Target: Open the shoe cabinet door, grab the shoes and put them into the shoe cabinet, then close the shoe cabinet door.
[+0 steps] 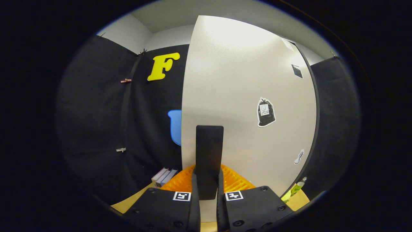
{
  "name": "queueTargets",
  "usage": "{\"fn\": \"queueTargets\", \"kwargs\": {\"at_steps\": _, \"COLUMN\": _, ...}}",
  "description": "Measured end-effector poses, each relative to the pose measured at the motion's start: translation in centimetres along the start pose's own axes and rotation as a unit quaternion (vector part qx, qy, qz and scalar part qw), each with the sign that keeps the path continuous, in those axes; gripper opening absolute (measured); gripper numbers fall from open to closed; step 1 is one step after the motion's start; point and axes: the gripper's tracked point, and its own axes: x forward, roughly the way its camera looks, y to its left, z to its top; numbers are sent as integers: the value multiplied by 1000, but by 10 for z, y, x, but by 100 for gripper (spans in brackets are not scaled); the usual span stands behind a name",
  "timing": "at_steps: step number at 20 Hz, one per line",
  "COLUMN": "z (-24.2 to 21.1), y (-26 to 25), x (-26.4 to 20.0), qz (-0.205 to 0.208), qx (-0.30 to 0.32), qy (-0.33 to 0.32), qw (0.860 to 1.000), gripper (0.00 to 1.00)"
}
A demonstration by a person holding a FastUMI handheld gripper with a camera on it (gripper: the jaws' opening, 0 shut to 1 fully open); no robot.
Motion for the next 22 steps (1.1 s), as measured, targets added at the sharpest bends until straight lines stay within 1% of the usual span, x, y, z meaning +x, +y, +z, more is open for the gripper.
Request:
{"fn": "queueTargets", "kwargs": {"at_steps": 5, "z": 2, "y": -10, "x": -33, "qz": 24, "qx": -10, "qy": 4, "qw": 1000, "gripper": 24}}
{"fn": "queueTargets", "kwargs": {"at_steps": 9, "z": 0, "y": -22, "x": -57, "qz": 24, "qx": -10, "qy": 1, "qw": 1000, "gripper": 23}}
{"fn": "queueTargets", "kwargs": {"at_steps": 14, "z": -1, "y": -48, "x": -94, "qz": 17, "qx": -3, "qy": 3, "qw": 1000, "gripper": 23}}
{"fn": "queueTargets", "kwargs": {"at_steps": 22, "z": -4, "y": -110, "x": -148, "qz": -12, "qx": 0, "qy": 5, "qw": 1000, "gripper": 23}}
